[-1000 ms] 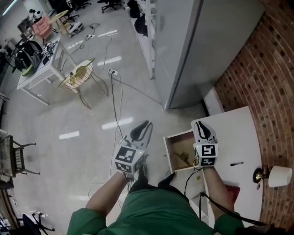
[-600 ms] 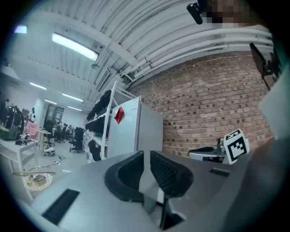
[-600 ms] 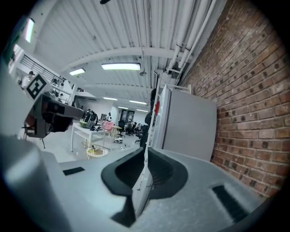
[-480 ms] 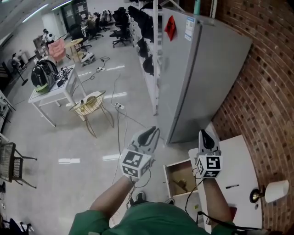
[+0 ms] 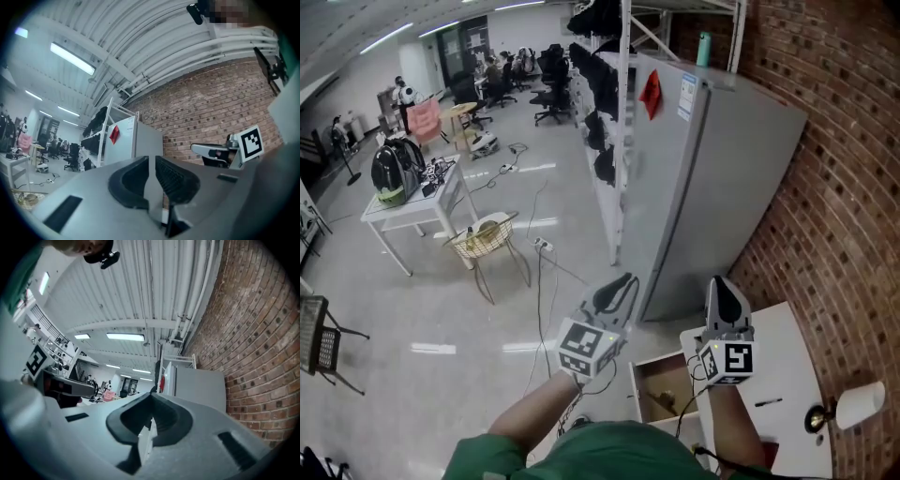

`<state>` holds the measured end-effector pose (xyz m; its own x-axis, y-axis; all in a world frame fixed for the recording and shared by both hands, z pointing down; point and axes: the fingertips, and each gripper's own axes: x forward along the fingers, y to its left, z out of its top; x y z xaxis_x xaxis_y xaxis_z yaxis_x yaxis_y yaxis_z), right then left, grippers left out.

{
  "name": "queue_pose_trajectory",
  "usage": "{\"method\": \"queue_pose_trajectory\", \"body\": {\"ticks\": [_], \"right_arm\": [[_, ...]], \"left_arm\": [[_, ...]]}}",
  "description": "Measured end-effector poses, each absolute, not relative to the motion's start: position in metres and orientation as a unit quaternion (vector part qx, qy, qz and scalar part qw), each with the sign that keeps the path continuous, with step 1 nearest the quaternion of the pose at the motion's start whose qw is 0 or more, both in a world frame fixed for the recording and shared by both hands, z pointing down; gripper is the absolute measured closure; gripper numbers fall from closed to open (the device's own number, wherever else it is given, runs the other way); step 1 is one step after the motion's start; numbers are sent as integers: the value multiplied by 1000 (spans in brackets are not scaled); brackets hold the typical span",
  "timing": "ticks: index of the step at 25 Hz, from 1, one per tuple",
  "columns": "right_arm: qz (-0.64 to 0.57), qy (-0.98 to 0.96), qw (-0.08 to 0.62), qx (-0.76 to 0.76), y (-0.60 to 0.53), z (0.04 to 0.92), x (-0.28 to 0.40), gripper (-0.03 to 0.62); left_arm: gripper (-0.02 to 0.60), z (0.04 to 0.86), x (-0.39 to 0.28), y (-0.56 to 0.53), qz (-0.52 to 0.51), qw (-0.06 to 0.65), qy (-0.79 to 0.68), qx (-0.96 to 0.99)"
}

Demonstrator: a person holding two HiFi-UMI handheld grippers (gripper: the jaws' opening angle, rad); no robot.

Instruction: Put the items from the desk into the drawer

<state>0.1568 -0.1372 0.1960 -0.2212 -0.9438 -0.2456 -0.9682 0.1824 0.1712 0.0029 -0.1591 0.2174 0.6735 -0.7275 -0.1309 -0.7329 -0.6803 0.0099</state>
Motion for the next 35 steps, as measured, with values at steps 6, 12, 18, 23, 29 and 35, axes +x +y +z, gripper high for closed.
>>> {"method": "queue_pose_trajectory", "body": {"ticks": [6, 12, 18, 23, 29, 35], "right_arm": [[192, 762, 46, -617, -118, 182, 148, 589], [178, 770, 23, -612, -125, 196, 143, 589], [170, 777, 12, -606, -133, 208, 139, 589], [154, 784, 12, -602, -143, 217, 137, 589], [142, 790, 14, -597, -155, 225, 133, 589], [135, 794, 17, -592, -165, 226, 133, 589]], "left_arm": [[538, 216, 14, -157, 74, 16, 383, -921], [538, 221, 23, -163, 77, 15, 374, -924], [538, 231, 24, -170, 63, 5, 379, -923], [538, 242, 22, -178, 49, -7, 384, -922], [538, 255, 17, -184, 41, -17, 388, -921], [538, 256, 14, -192, 37, -22, 398, -917]]}}
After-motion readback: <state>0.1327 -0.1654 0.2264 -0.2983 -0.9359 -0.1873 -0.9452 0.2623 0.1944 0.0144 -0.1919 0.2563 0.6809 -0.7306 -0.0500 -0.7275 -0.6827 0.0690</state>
